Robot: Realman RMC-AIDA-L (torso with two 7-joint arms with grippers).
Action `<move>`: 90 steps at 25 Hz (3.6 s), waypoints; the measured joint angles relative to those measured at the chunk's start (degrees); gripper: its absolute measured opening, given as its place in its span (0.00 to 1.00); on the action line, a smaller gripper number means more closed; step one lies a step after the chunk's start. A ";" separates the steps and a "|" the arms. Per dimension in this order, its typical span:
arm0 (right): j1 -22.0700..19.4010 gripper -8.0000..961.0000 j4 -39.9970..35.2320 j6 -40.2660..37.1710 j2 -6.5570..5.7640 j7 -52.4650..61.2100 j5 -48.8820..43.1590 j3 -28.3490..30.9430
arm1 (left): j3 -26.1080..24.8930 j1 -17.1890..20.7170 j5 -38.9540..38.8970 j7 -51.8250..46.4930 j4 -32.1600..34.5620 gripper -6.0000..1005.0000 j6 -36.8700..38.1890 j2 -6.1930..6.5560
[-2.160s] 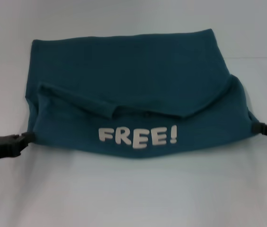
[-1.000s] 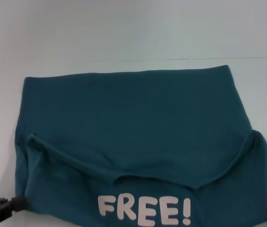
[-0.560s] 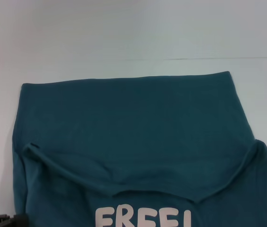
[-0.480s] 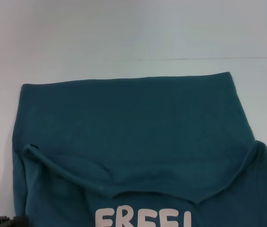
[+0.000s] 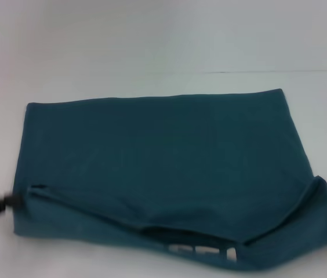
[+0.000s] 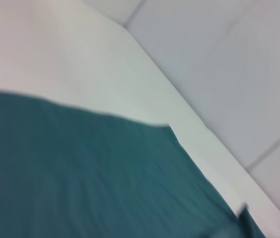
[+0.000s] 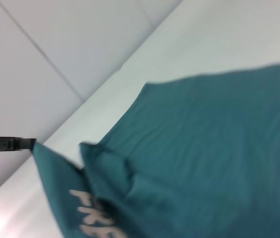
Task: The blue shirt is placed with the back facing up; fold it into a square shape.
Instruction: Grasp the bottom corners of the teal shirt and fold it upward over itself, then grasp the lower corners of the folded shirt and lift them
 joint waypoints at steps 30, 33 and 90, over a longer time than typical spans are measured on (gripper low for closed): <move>27.50 0.03 21.82 65.99 1.01 -7.07 2.11 -7.89 | 5.93 -22.94 -7.52 -1.24 -22.78 0.00 -65.39 0.04; 28.48 0.03 21.87 67.10 1.06 -8.05 2.92 -7.91 | 6.90 -23.26 -9.00 -0.26 -23.05 0.00 -68.06 -0.29; 18.81 0.74 13.86 35.82 -3.85 13.98 4.34 -8.42 | 9.41 -8.84 -20.10 1.37 -15.13 0.89 -53.05 -1.69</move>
